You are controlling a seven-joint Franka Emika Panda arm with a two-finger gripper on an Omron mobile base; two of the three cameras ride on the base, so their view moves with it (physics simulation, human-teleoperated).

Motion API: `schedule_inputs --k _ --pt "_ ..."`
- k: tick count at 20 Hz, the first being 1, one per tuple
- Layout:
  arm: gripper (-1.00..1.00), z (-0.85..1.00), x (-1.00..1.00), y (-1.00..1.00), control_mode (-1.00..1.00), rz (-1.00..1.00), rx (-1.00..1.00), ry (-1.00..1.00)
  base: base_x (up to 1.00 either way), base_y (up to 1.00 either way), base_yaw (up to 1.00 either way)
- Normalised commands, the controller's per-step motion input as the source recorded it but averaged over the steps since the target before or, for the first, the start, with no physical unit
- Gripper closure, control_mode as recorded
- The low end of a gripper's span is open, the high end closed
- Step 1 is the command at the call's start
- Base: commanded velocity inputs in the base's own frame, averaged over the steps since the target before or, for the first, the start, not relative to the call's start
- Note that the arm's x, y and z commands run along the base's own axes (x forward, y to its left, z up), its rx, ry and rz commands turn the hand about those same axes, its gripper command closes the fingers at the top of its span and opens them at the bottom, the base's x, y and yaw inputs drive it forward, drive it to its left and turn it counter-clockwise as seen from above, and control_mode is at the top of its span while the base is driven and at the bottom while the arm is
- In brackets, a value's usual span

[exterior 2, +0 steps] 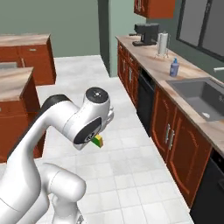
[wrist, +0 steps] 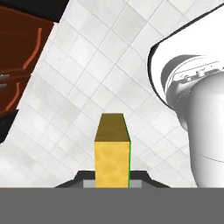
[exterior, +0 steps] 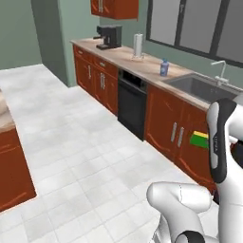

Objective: Restock the sink supplies by placing the sponge and soap dispenser on the counter and next to the sink. Make sure the soap dispenser is upright.

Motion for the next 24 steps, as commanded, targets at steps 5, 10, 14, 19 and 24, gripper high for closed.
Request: schedule_inputs --k 5,10,14,19,24 --pt "1.0 0.0 0.0 0.0 1.0 0.0 0.0 0.0 0.9 0.04 -0.59" --pt "1.0 0.0 0.0 0.0 1.0 0.0 0.0 0.0 0.88 0.0 -0.67" --pt "1.0 0.0 0.0 0.0 1.0 0.0 0.0 0.0 0.89 0.0 -0.69" --pt "1.0 0.0 0.0 0.0 1.0 0.0 0.0 0.0 0.88 0.06 -0.67" --pt "1.0 0.0 0.0 0.0 1.0 0.0 0.0 0.0 0.76 0.16 -0.62"
